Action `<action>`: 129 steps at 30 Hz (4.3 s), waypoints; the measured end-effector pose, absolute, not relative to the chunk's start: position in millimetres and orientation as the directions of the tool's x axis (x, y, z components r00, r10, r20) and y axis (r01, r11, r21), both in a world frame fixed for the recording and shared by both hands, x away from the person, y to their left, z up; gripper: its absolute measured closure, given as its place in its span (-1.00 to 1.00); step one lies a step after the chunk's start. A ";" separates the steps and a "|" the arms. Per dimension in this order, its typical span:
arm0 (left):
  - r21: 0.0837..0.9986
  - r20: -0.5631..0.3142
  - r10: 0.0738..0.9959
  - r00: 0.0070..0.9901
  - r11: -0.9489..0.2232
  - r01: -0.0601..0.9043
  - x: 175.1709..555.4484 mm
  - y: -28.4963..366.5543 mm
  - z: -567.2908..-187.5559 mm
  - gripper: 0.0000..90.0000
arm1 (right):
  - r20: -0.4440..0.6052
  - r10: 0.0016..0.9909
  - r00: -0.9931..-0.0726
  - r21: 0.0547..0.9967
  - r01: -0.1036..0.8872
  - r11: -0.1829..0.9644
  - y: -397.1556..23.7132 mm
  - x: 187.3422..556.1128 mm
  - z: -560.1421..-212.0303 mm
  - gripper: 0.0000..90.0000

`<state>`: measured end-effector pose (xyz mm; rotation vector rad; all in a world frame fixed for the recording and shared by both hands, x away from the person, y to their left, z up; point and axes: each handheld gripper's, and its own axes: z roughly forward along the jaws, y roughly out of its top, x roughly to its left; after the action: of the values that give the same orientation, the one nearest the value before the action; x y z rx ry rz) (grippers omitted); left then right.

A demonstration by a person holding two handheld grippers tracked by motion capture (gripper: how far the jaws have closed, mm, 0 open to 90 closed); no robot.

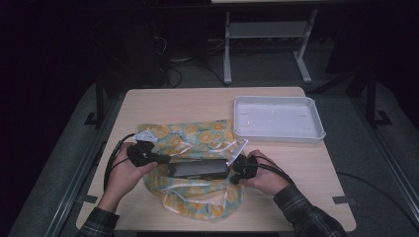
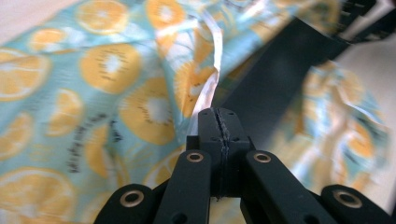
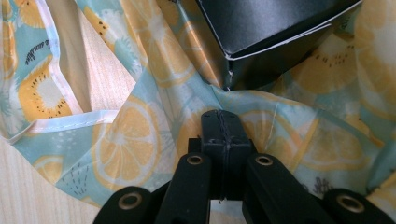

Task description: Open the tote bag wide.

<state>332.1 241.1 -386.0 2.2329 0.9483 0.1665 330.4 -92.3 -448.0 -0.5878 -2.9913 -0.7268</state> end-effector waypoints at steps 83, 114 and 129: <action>0.666 -0.190 0.671 0.717 -0.448 0.597 295.2 261.4 -394.9 0.92 | 0.077 0.385 -0.920 0.643 0.340 0.686 -70.7 358.4 -406.7 0.67; 0.604 -0.161 0.698 0.698 -0.490 0.629 279.4 272.0 -419.0 0.95 | 0.049 0.445 -0.894 0.612 0.379 0.694 -77.9 369.9 -417.7 1.00; 0.514 -0.106 0.700 0.706 -0.569 0.642 283.8 270.1 -443.9 0.95 | 0.046 0.451 -0.892 0.553 0.399 0.732 -73.1 374.6 -449.6 1.00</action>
<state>283.8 270.1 -443.9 2.3857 1.0246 0.1476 374.6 -73.1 -449.6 -0.7391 -3.0073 -0.9263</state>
